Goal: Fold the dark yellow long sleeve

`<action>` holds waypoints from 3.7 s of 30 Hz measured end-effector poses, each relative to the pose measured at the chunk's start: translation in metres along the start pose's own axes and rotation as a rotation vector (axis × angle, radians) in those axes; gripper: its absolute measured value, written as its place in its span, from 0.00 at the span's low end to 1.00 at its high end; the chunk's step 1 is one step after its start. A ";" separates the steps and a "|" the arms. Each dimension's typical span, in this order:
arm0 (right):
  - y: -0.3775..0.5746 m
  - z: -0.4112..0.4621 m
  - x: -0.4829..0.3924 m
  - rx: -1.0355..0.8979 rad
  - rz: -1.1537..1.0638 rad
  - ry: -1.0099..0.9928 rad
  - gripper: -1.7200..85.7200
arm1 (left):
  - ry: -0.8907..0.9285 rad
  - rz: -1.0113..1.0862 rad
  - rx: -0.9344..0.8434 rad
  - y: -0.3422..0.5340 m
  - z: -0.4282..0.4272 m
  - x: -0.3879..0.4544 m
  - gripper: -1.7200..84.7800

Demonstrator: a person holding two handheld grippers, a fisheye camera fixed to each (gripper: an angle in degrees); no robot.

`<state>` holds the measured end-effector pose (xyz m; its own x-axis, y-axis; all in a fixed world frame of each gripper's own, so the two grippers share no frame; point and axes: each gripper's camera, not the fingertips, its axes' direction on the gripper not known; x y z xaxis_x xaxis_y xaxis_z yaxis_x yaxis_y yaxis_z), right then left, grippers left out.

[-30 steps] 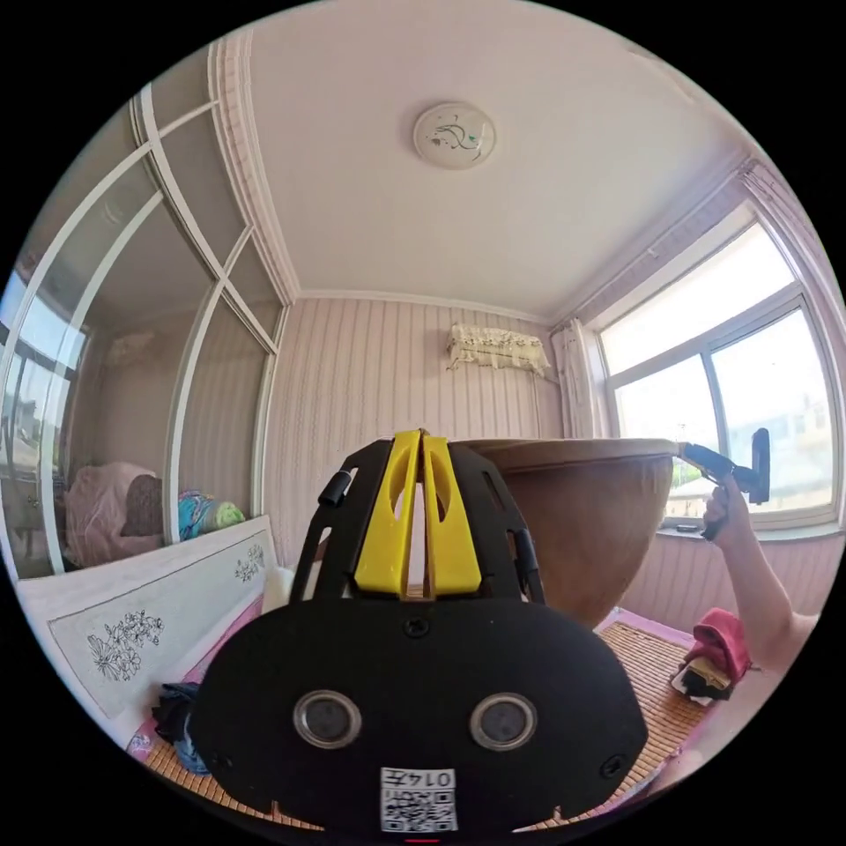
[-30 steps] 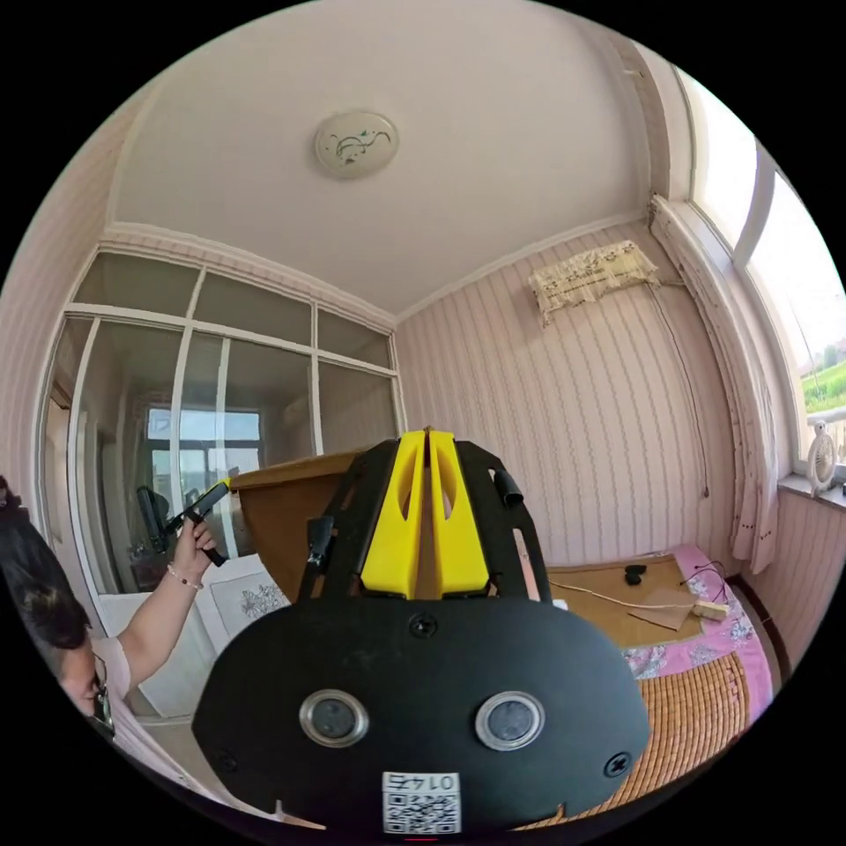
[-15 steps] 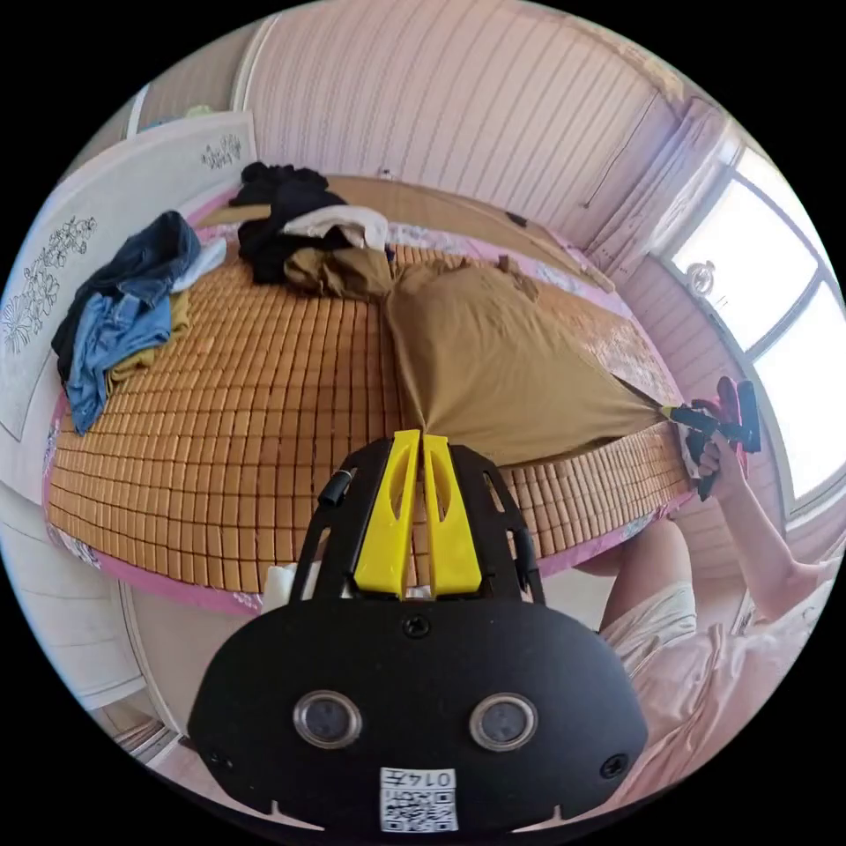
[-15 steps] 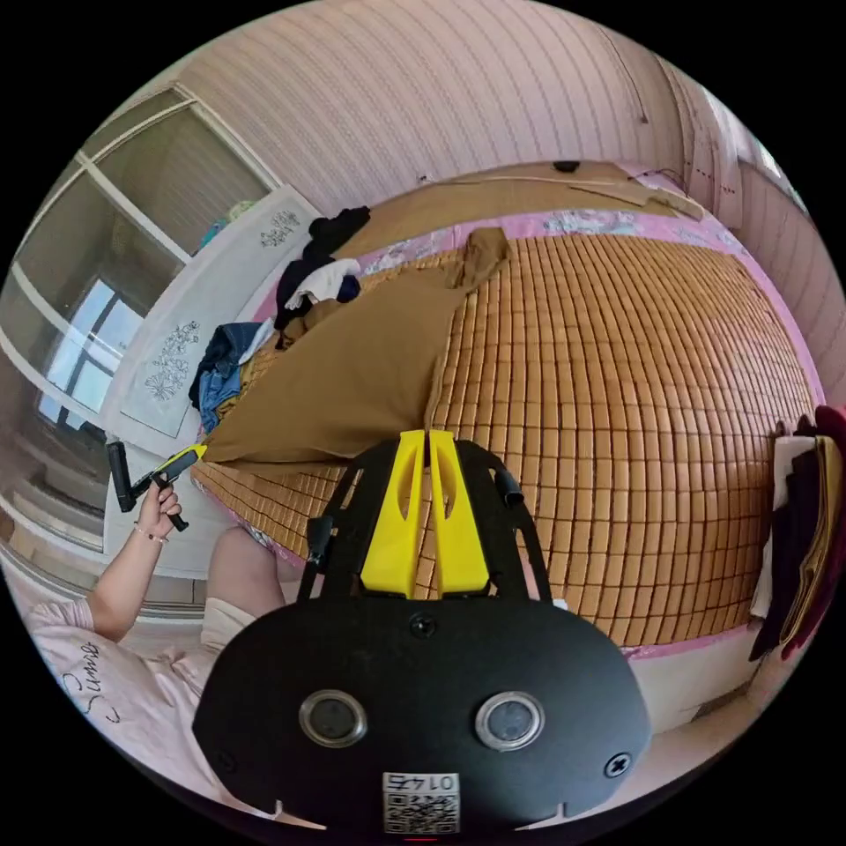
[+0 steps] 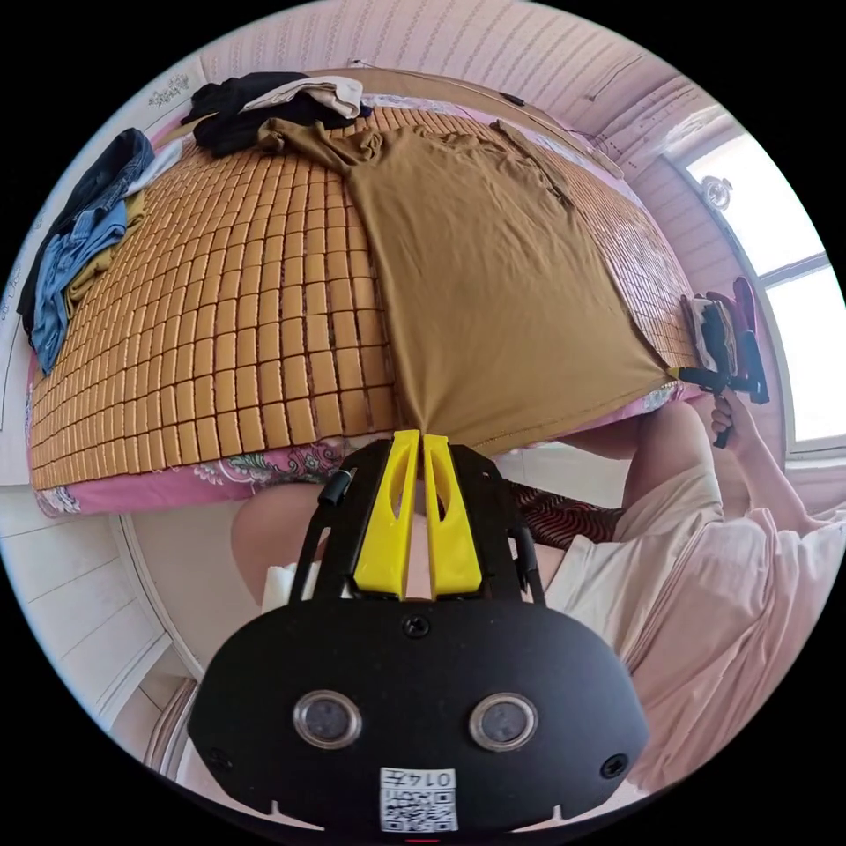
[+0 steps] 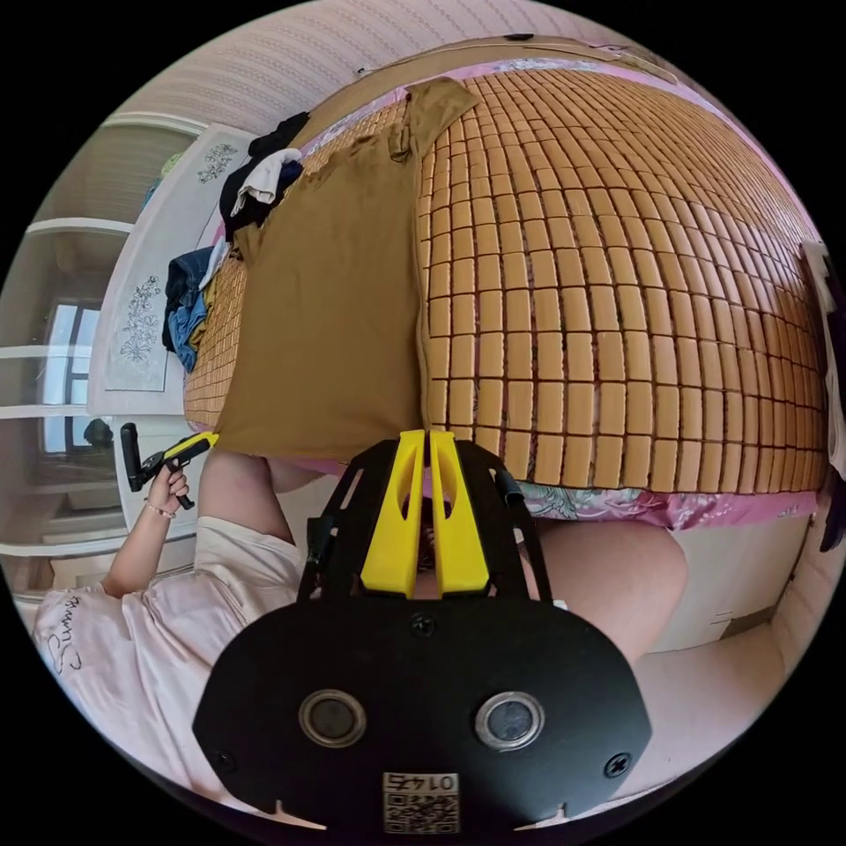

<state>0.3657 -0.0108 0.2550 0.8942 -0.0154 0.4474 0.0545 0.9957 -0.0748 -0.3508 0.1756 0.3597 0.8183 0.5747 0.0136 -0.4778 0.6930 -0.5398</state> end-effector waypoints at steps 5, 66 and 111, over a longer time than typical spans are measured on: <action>-0.001 0.020 -0.006 -0.062 -0.019 -0.001 0.03 | -0.025 0.011 -0.038 -0.010 0.004 0.006 0.02; -0.285 -0.021 -0.002 0.216 -0.324 0.436 0.05 | 0.022 0.504 0.087 -0.605 0.126 0.328 0.07; 0.108 -0.158 0.277 0.789 0.442 0.455 0.01 | -0.185 0.464 0.058 -0.613 0.119 0.465 0.09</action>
<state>0.6892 0.0783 0.2296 0.8564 0.5003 0.1276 -0.4847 0.6937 0.5328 0.2849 0.0699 0.7968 0.4472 0.8921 -0.0653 -0.7995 0.3659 -0.4764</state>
